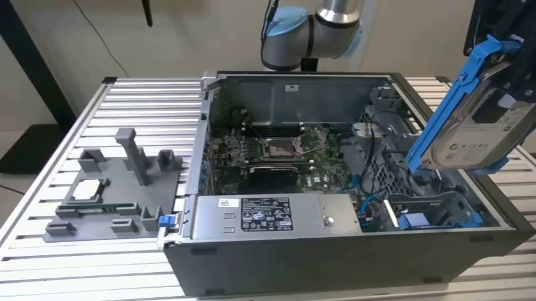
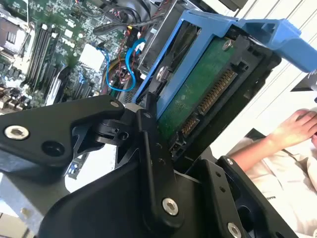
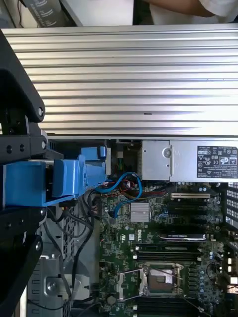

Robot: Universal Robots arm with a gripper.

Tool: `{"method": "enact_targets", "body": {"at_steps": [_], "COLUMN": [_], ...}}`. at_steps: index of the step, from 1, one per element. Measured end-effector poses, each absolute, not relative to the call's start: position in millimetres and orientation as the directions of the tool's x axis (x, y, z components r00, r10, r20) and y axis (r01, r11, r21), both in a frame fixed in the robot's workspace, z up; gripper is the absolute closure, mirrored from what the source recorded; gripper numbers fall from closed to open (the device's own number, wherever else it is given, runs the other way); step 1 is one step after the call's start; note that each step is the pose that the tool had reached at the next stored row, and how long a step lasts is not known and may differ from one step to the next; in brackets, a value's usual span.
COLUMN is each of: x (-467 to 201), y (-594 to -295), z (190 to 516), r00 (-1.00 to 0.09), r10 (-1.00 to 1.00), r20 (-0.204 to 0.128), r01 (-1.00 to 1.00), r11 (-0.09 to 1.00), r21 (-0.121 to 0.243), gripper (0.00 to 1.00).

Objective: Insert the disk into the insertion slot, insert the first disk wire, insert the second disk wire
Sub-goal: 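Insert the disk into the insertion slot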

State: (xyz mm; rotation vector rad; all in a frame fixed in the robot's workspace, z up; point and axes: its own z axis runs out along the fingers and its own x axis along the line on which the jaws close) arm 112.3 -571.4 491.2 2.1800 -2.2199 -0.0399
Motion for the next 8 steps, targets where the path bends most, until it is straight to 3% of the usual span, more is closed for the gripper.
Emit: {"method": "enact_targets", "body": {"at_steps": [8], "x": [112.4], "y": [-572.6], "z": [480.5], "r00": [-0.018], "r10": [-1.0], "r20": [0.003], "r01": [-0.999], "r11": [0.018], "r21": [0.039], "gripper": [1.0]}}
